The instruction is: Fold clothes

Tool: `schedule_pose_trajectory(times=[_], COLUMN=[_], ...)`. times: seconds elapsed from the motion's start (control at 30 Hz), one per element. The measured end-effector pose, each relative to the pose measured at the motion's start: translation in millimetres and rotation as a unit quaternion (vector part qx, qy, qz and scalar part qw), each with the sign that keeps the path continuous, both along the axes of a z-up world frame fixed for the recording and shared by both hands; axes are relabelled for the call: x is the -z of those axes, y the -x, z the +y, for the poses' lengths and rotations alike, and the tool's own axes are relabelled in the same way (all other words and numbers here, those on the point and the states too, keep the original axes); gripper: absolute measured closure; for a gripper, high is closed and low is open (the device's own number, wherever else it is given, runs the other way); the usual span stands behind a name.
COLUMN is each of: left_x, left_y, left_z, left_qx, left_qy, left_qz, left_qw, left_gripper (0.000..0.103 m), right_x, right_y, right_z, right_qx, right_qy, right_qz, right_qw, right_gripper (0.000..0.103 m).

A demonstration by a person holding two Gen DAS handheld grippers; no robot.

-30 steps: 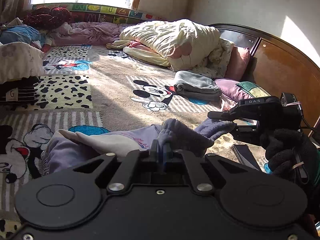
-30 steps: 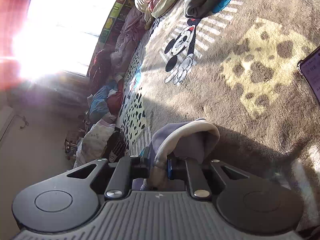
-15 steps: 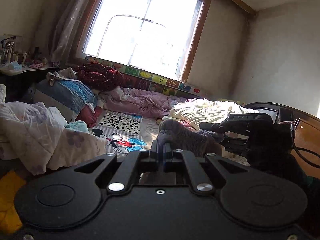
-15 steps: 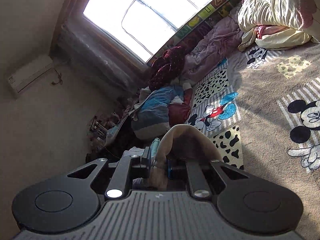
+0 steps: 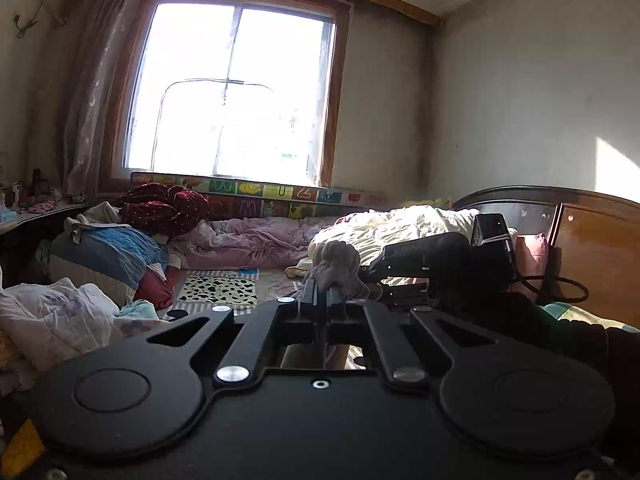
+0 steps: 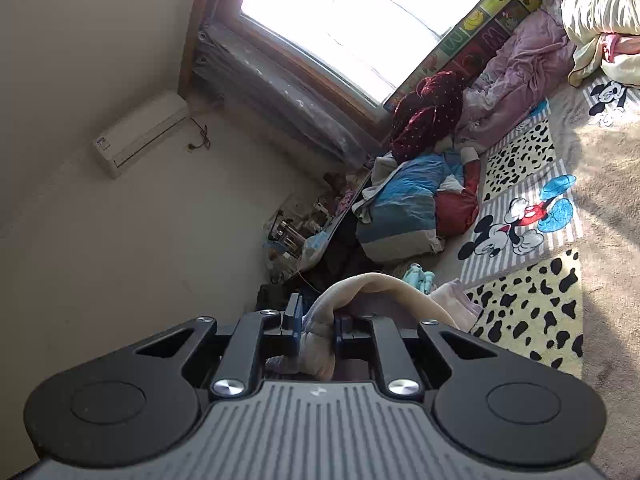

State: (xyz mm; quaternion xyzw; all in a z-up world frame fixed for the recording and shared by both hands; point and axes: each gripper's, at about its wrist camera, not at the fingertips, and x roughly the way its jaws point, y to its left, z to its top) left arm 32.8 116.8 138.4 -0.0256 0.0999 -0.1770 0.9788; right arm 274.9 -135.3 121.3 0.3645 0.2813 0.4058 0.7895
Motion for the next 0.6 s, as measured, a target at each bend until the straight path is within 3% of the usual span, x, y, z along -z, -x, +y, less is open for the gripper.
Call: schedule_pose_trajectory(times=[0.1, 0.2, 0.27, 0.33, 0.47, 0.6], left_x=[60.1, 112.2, 123.8, 116.1, 56.0, -13.2], left_y=[-2.5, -1.5, 2.2, -0.4, -5.2, 11.2], left_z=[-42.9, -82.9, -96.9, -96.1, -66.4, -35.7], left_qx=[0.044, 0.082, 0.094, 0.093, 0.077, 0.078], left_qy=[-0.033, -0.035, -0.025, 0.003, 0.054, 0.103], left_qz=[0.075, 0.147, 0.159, 0.16, 0.124, 0.066], left_qw=[0.9957, 0.9852, 0.9825, 0.9828, 0.9878, 0.9894], left_gripper=[0.102, 0.102, 0.102, 0.102, 0.102, 0.102], right_x=[53.2, 110.4, 131.3, 140.0, 102.1, 8.6], right_y=[3.1, 14.6, 26.2, 40.6, 51.8, 64.1], right_z=[-32.6, -77.1, -105.1, -130.7, -146.7, -135.7], right_qx=[0.002, 0.018, 0.032, 0.045, 0.056, 0.052], right_qy=[0.061, 0.125, 0.135, 0.128, 0.093, 0.057], right_qz=[0.074, 0.148, 0.177, 0.188, 0.149, 0.067], right_qw=[0.995, 0.981, 0.974, 0.973, 0.983, 0.995], right_gripper=[0.086, 0.086, 0.086, 0.086, 0.088, 0.092])
